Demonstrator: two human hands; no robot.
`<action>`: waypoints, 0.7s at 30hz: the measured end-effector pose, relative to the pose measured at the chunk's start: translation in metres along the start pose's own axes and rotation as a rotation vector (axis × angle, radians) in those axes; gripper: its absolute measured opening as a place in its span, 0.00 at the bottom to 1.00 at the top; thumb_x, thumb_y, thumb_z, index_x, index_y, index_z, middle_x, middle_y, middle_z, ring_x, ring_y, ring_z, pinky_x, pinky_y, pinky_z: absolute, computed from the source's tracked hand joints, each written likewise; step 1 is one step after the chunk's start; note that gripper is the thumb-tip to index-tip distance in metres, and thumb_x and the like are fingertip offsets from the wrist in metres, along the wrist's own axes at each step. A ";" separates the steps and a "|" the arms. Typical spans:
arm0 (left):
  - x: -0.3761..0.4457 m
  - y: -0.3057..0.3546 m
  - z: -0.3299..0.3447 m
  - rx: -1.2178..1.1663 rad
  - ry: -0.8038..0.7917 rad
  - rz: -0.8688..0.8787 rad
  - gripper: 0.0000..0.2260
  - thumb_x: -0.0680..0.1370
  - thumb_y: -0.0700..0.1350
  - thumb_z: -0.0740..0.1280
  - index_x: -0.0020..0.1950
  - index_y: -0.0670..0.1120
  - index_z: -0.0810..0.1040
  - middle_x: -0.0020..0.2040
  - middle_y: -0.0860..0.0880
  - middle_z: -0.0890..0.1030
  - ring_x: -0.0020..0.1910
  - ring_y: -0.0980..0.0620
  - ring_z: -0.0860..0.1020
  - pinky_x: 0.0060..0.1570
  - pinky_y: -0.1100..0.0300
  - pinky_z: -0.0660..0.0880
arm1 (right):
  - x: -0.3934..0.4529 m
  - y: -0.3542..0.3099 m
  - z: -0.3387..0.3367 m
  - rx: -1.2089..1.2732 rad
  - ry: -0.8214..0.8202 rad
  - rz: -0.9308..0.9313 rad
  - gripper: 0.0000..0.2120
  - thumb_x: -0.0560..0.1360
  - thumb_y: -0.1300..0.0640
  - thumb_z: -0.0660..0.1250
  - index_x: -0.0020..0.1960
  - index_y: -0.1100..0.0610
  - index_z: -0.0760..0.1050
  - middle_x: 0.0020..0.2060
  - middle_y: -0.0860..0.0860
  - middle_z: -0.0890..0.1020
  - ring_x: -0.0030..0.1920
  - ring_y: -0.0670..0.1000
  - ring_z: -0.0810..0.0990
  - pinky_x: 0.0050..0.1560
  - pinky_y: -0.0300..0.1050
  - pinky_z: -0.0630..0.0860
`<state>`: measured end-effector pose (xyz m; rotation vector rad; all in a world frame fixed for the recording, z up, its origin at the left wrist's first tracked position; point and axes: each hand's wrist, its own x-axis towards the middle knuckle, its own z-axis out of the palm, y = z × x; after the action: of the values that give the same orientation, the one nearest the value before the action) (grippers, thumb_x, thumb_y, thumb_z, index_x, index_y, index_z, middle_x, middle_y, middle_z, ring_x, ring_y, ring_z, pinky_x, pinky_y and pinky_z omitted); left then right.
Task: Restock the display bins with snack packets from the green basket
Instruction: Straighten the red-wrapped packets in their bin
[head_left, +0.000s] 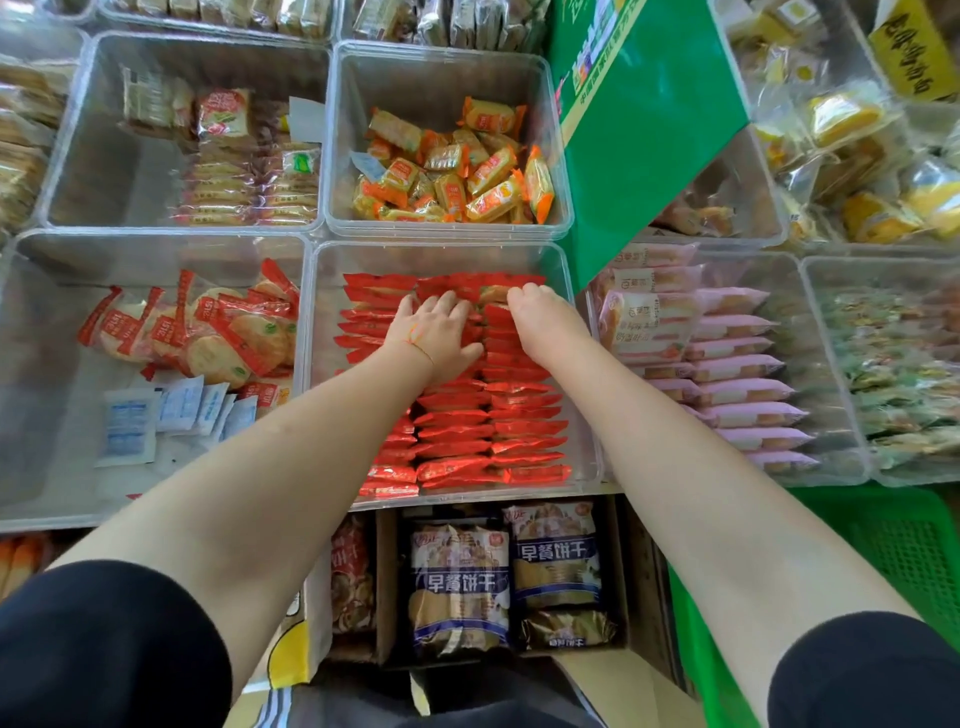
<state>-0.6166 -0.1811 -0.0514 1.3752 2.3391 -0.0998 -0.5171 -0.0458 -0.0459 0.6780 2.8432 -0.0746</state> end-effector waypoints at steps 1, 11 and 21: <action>-0.002 0.001 0.002 0.001 0.003 0.001 0.31 0.80 0.61 0.55 0.80 0.48 0.55 0.80 0.44 0.54 0.79 0.45 0.55 0.76 0.42 0.48 | 0.000 -0.002 0.000 0.006 0.012 0.012 0.14 0.78 0.70 0.56 0.61 0.63 0.71 0.57 0.60 0.76 0.60 0.61 0.75 0.59 0.56 0.74; -0.041 -0.002 0.024 0.029 0.249 0.093 0.22 0.79 0.55 0.59 0.68 0.45 0.72 0.69 0.43 0.72 0.67 0.43 0.70 0.63 0.48 0.66 | 0.006 -0.014 -0.012 0.157 0.096 0.240 0.09 0.78 0.69 0.59 0.56 0.62 0.74 0.55 0.59 0.73 0.51 0.61 0.77 0.49 0.53 0.74; -0.045 -0.017 0.013 -0.158 0.244 0.052 0.22 0.80 0.48 0.59 0.74 0.46 0.68 0.75 0.44 0.67 0.75 0.43 0.63 0.69 0.44 0.64 | -0.046 -0.029 0.030 0.227 0.111 0.040 0.19 0.81 0.51 0.60 0.70 0.58 0.69 0.66 0.57 0.73 0.66 0.59 0.71 0.68 0.56 0.66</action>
<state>-0.6085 -0.2300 -0.0479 1.4365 2.4425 0.2768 -0.4839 -0.0948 -0.0653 0.8075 2.9537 -0.3695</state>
